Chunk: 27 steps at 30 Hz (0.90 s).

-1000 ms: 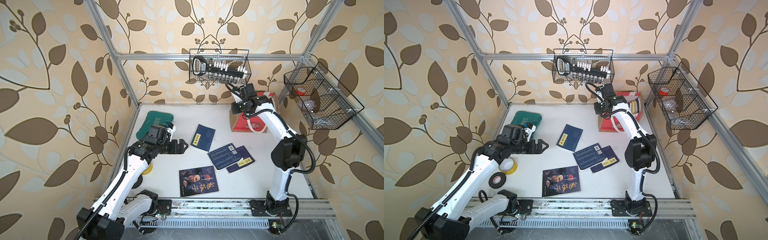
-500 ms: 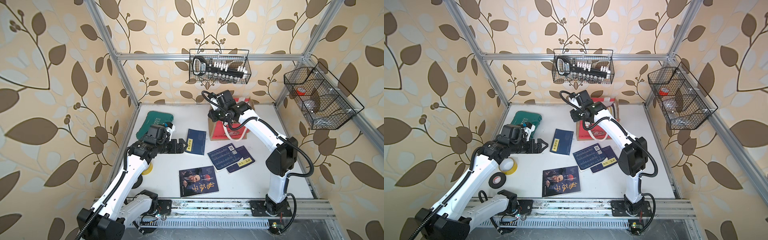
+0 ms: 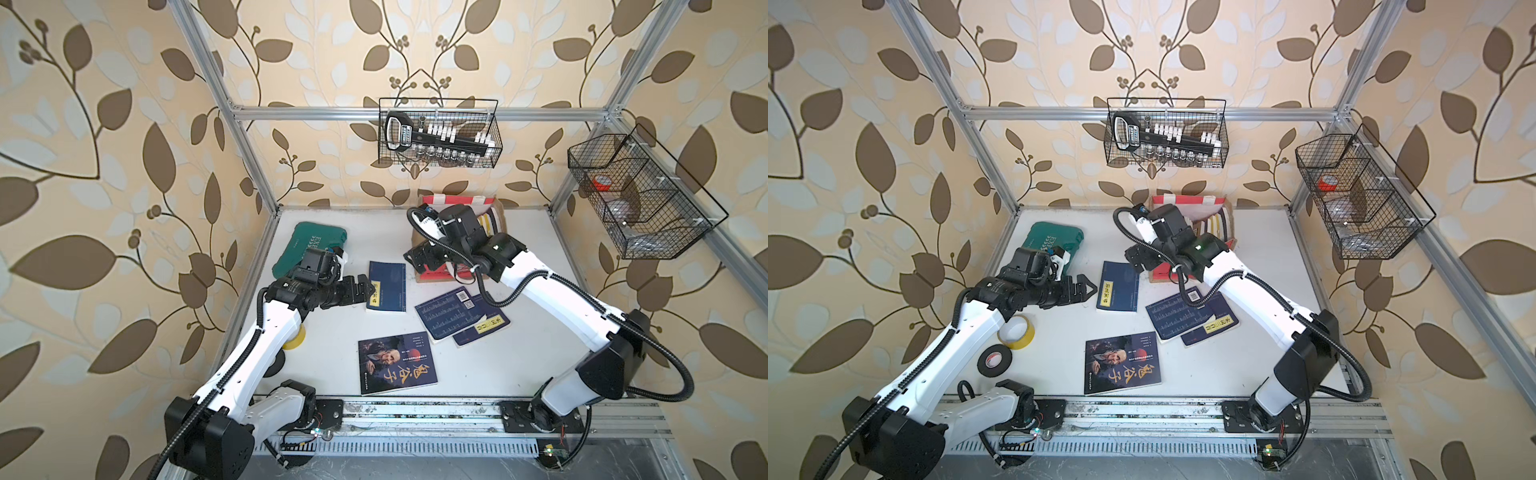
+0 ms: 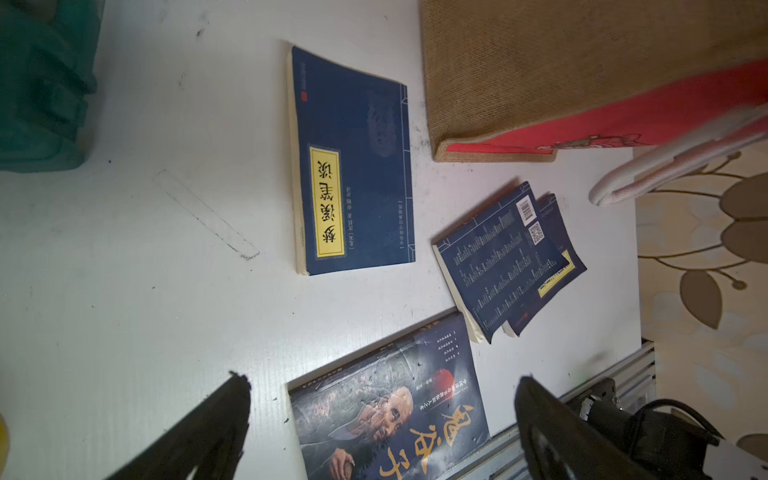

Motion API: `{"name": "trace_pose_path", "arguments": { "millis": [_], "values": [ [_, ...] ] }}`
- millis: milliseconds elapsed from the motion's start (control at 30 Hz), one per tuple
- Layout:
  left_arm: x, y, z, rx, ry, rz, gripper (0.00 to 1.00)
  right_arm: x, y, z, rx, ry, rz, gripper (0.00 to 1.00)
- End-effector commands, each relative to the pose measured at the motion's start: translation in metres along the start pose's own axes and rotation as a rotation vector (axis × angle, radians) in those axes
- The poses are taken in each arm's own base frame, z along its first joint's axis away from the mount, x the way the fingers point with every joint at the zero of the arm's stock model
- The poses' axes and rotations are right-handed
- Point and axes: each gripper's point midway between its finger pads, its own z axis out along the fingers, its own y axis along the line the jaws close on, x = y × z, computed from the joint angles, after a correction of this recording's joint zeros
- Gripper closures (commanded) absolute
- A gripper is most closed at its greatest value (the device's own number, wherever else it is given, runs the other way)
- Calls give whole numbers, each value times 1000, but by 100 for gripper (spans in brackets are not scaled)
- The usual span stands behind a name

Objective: Put the books into the canvas bag
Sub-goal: Move the canvas bag to the center of the board, then pick up the book from the center of the board.

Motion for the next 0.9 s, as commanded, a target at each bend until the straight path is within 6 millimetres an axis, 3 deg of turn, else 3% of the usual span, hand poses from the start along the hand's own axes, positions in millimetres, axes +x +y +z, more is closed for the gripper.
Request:
{"name": "trace_pose_path", "arguments": {
  "millis": [0, 167, 300, 433, 667, 867],
  "values": [
    [-2, 16, 19, -33, -10, -141, 1, 16, 20, 3, -38, 1, 8, 2],
    [-2, 26, 44, -36, -7, -225, 1, 52, 46, 23, -158, 69, 79, 2],
    [-6, 41, 52, -128, -2, -239, 1, 77, 45, 51, -140, 143, 116, 2],
    [-13, 54, 52, -205, -32, -239, 1, 99, 36, 83, -76, 218, 110, 2],
    [-23, 50, 54, -181, -73, -215, 1, 123, 18, 131, 0, 305, 134, 2],
    [-27, 52, 62, -190, -64, -204, 2, 129, -1, 155, 24, 328, 175, 2]
  ]
}}
